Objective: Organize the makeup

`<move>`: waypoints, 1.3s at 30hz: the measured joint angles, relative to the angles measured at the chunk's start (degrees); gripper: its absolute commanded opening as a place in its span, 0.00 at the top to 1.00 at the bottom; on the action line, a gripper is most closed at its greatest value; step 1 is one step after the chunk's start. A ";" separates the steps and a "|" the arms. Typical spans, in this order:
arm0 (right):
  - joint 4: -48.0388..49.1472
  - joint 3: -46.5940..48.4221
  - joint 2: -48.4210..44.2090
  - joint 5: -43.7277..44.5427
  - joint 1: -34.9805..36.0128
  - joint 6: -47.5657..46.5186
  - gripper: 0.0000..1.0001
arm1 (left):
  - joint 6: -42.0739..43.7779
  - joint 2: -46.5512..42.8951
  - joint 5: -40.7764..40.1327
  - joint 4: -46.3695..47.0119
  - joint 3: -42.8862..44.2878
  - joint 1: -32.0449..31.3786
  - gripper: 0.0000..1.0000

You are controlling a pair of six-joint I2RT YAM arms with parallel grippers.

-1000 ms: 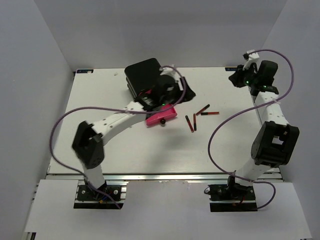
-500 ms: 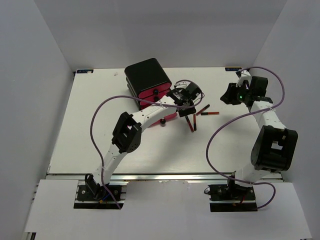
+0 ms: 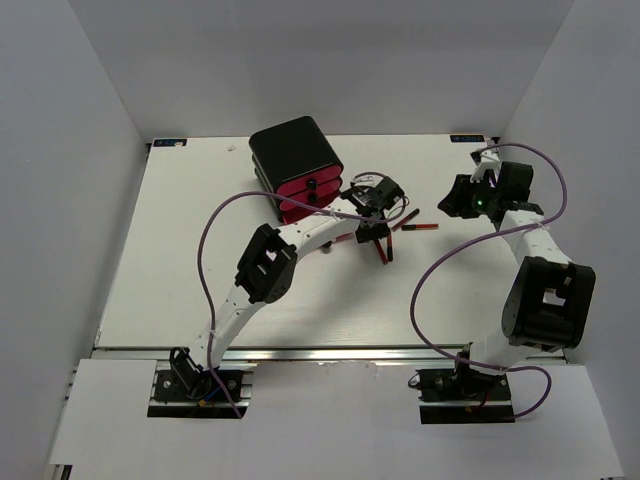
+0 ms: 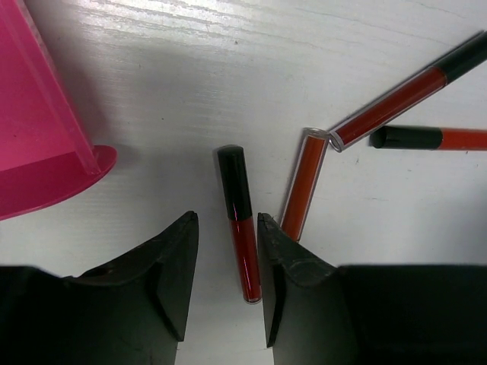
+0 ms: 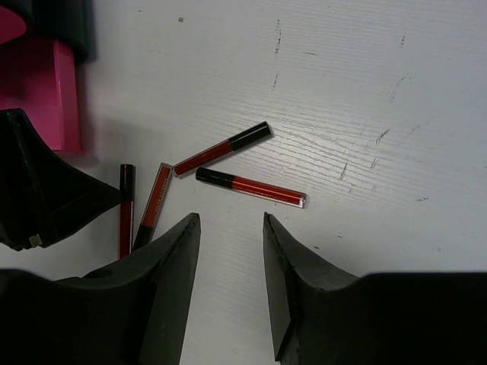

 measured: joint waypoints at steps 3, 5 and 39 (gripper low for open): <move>0.00 -0.66 -0.04 0.00 0.00 0.04 0.56 | 0.39 0.33 0.07 0.46 0.00 0.00 0.52; 0.11 -1.09 -0.09 0.00 0.00 0.04 0.55 | 0.52 0.81 0.13 0.79 0.13 0.00 0.52; 1.79 -4.94 -0.63 -0.66 0.00 1.75 0.56 | 13.73 -3.26 -1.88 1.88 -9.77 -0.63 0.68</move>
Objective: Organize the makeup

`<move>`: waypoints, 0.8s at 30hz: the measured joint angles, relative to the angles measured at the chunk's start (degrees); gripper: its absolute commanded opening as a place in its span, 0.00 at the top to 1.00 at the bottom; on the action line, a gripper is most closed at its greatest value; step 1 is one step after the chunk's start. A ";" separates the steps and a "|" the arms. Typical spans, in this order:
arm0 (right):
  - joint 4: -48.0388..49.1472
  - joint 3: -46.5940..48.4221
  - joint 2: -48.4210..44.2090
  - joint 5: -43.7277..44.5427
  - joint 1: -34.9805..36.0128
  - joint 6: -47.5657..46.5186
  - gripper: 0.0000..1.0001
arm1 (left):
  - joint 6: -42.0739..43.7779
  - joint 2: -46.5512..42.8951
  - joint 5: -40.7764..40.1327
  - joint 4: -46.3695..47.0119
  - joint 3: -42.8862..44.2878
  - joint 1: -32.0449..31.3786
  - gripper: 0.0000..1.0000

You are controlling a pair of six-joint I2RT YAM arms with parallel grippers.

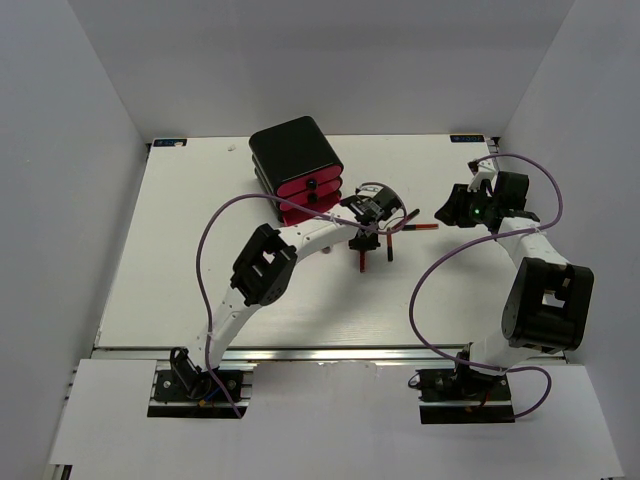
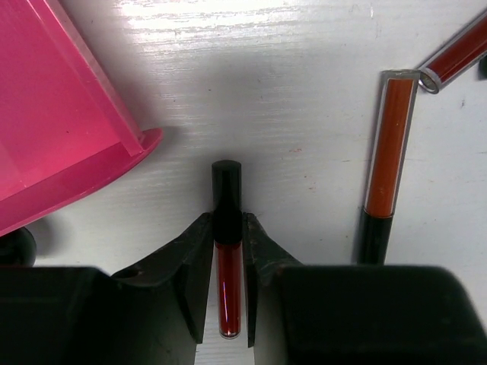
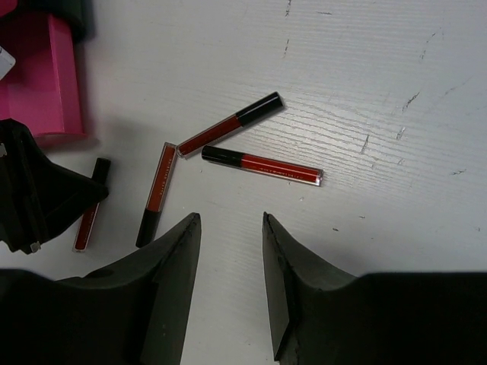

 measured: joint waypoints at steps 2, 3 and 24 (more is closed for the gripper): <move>0.00 0.00 0.00 -0.11 0.00 0.02 0.56 | 0.48 -0.09 0.20 0.31 -0.11 0.00 0.68; 0.00 0.00 0.00 -0.17 0.00 0.04 0.56 | 0.87 -0.09 0.39 0.37 -0.11 0.00 0.68; -0.11 0.00 -0.02 -3.87 0.00 -1.29 0.56 | 11.39 -6.95 9.16 8.31 -11.39 0.00 1.00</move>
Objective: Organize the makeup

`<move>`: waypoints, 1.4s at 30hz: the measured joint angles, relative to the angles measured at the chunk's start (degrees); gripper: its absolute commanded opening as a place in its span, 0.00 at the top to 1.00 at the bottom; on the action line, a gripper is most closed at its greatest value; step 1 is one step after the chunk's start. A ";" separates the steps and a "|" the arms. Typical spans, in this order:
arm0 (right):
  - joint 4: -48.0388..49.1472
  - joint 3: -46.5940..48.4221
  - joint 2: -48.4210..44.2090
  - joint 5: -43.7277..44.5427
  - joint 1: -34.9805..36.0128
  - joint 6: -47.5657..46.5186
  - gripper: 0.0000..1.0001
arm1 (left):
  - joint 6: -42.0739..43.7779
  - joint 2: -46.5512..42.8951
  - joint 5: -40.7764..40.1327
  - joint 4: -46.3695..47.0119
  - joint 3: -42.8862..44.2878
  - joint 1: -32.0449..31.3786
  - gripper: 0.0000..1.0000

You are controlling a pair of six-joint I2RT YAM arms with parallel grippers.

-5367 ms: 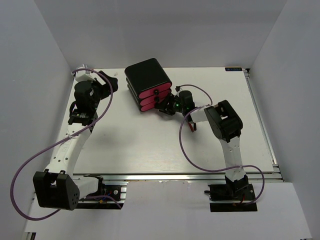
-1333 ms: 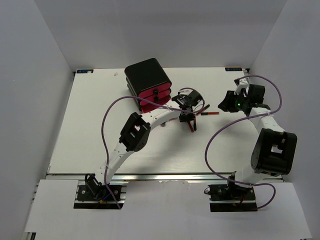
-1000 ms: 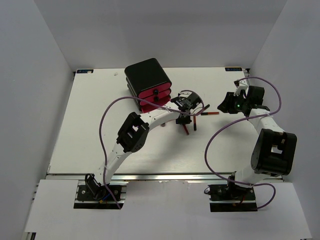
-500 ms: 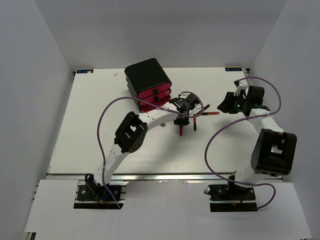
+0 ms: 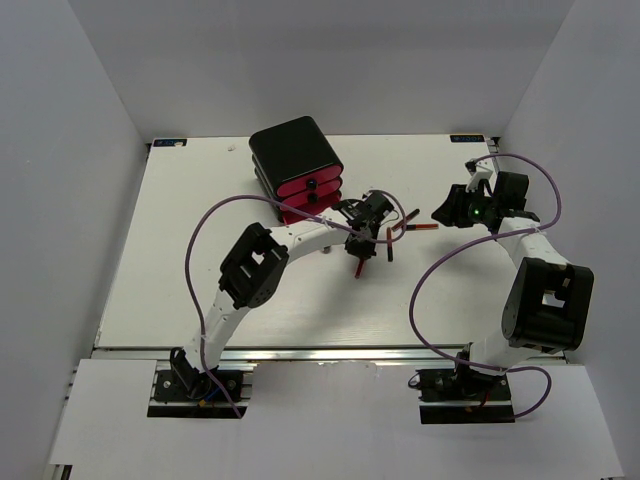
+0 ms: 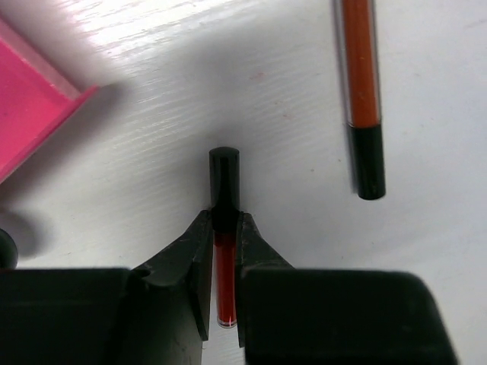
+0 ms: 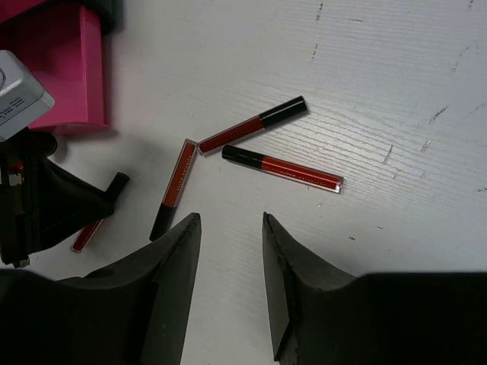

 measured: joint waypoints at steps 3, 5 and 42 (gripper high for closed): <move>-0.11 0.00 0.00 -0.63 0.00 -0.50 0.56 | 2.80 -0.87 1.22 0.24 -0.04 0.00 1.00; -0.24 0.00 0.00 -0.85 0.00 -0.68 0.56 | 5.92 -2.97 2.21 0.87 -0.83 0.04 1.00; -25.51 16.85 17.09 3.74 6.56 -77.50 0.39 | 44.46 -16.59 -1.18 10.99 -12.04 12.87 0.28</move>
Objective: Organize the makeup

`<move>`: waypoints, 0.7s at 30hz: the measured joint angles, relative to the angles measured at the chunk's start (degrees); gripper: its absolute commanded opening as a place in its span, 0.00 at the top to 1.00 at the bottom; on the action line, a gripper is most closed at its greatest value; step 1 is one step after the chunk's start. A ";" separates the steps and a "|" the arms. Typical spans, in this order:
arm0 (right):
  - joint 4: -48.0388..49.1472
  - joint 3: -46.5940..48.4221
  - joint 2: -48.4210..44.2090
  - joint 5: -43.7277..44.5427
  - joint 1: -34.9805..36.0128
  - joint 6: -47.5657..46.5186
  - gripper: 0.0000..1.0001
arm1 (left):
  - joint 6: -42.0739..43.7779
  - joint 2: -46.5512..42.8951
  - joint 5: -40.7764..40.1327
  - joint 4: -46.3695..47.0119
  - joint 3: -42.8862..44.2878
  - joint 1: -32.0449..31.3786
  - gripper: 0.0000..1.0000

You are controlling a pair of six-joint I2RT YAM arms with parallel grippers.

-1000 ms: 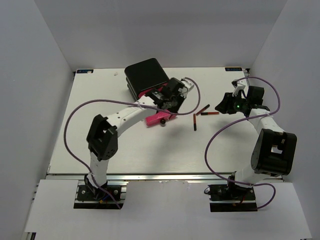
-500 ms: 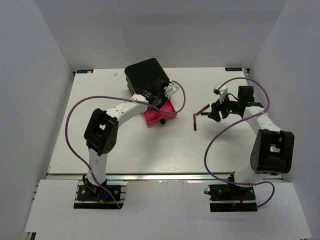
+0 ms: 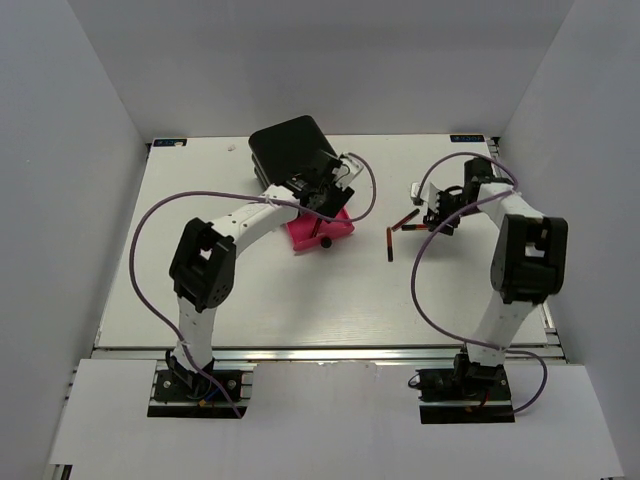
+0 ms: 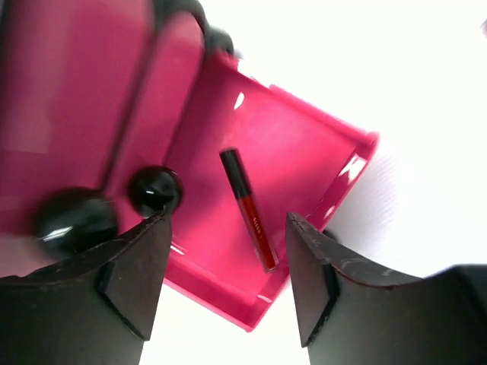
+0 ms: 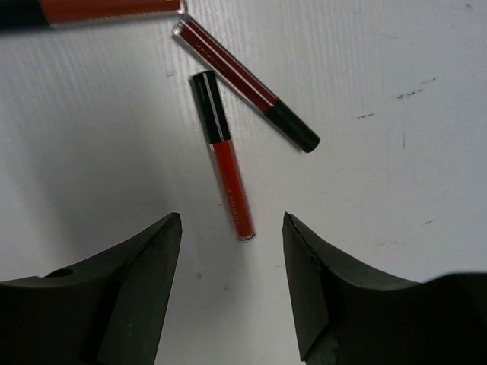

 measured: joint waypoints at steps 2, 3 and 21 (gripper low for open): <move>-3.76 5.38 4.61 0.39 0.00 -3.78 0.40 | -2.32 -1.09 0.63 -0.02 1.16 0.02 0.25; -5.11 7.50 6.43 0.42 0.00 -5.11 0.40 | -3.80 -2.29 1.05 -0.07 1.25 0.04 0.24; -20.61 17.46 16.85 1.46 2.82 -12.66 0.46 | -30.86 -44.83 0.70 9.99 -23.65 3.82 0.02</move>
